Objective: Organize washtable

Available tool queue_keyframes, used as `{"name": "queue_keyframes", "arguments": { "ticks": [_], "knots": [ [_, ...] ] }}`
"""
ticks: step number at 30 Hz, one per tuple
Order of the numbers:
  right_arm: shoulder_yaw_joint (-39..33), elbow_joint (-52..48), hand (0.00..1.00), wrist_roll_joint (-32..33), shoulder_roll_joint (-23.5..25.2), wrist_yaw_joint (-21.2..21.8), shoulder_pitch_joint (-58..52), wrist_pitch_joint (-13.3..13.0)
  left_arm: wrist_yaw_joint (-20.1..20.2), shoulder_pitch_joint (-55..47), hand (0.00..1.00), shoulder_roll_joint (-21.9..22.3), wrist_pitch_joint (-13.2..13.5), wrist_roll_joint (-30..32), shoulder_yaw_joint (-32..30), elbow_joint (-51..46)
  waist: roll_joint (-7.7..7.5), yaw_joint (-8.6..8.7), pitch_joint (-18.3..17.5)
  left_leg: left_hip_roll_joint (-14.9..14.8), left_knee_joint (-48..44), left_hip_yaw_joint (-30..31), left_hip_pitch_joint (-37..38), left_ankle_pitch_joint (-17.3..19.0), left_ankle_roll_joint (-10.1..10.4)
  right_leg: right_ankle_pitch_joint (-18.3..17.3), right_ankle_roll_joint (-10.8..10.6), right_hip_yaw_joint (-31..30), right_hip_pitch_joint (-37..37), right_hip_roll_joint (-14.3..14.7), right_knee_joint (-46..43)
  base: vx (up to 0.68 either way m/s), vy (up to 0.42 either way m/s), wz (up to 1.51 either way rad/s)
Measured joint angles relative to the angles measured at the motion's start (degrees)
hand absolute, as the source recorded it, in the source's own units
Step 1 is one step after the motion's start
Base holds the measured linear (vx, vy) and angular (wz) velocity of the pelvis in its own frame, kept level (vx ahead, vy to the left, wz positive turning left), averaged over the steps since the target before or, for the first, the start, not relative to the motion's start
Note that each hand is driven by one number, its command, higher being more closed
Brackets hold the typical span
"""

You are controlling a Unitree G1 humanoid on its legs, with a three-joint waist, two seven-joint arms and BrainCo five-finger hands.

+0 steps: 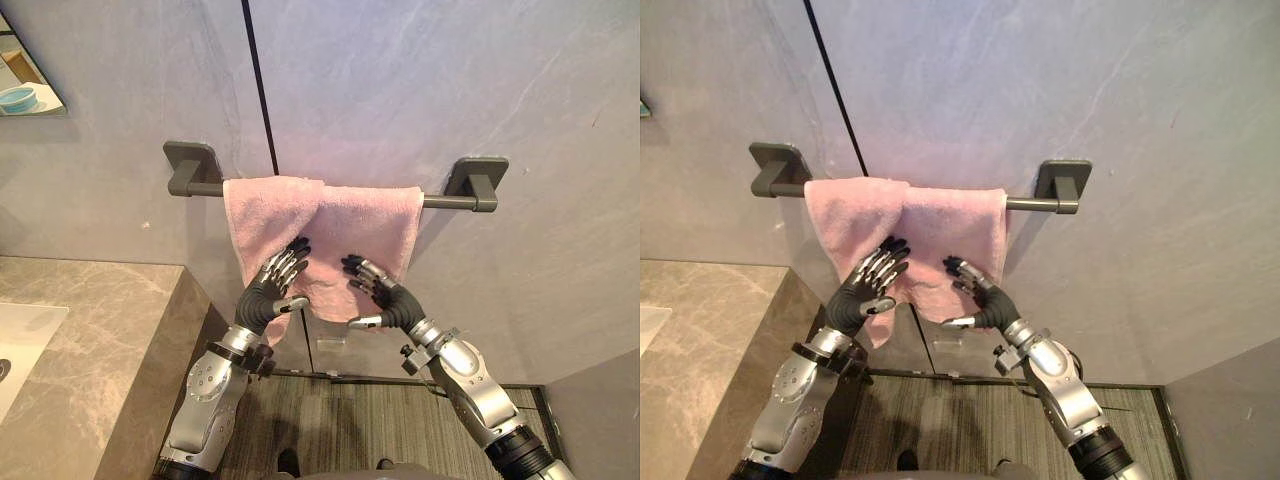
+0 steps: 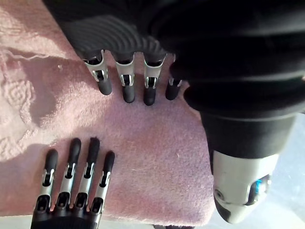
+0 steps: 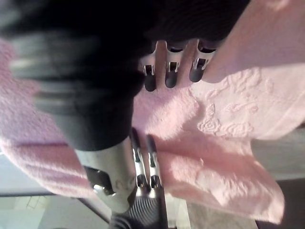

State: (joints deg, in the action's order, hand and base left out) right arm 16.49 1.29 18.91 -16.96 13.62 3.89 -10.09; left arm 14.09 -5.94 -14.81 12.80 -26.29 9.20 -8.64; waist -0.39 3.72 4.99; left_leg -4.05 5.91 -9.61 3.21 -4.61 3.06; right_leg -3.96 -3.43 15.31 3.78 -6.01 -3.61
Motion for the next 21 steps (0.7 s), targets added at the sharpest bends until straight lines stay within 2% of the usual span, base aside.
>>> {"name": "queue_keyframes", "arguments": {
  "ticks": [12,17,21],
  "knots": [
    [-8.1,0.0,0.0,-1.1,3.6,-3.5,0.0,-0.8,-2.9,0.1,0.0,2.9,1.2,0.1,-6.7,0.3,0.18,0.07,-0.1,0.0,0.0,0.7,-0.6,-0.5,-0.1,0.4,0.1,0.7,0.0,0.1,0.5,0.0,0.0,0.02],
    [-11.8,0.0,0.0,-1.5,5.0,-5.0,0.0,-0.8,-3.3,0.4,0.0,3.4,1.3,0.7,-7.8,3.0,1.17,0.04,-0.9,0.1,0.0,0.7,-1.1,-0.7,-0.3,1.4,0.0,0.7,0.0,0.2,1.8,0.0,0.0,0.0],
    [-14.8,0.1,0.0,-1.4,5.4,-6.3,0.0,-0.8,-4.0,0.7,0.0,3.6,1.3,1.8,-9.6,4.1,1.2,0.11,-0.9,0.0,0.0,0.8,-1.2,-0.9,-0.2,1.5,0.1,0.8,0.1,0.2,1.8,0.0,0.0,0.0]
  ]
}}
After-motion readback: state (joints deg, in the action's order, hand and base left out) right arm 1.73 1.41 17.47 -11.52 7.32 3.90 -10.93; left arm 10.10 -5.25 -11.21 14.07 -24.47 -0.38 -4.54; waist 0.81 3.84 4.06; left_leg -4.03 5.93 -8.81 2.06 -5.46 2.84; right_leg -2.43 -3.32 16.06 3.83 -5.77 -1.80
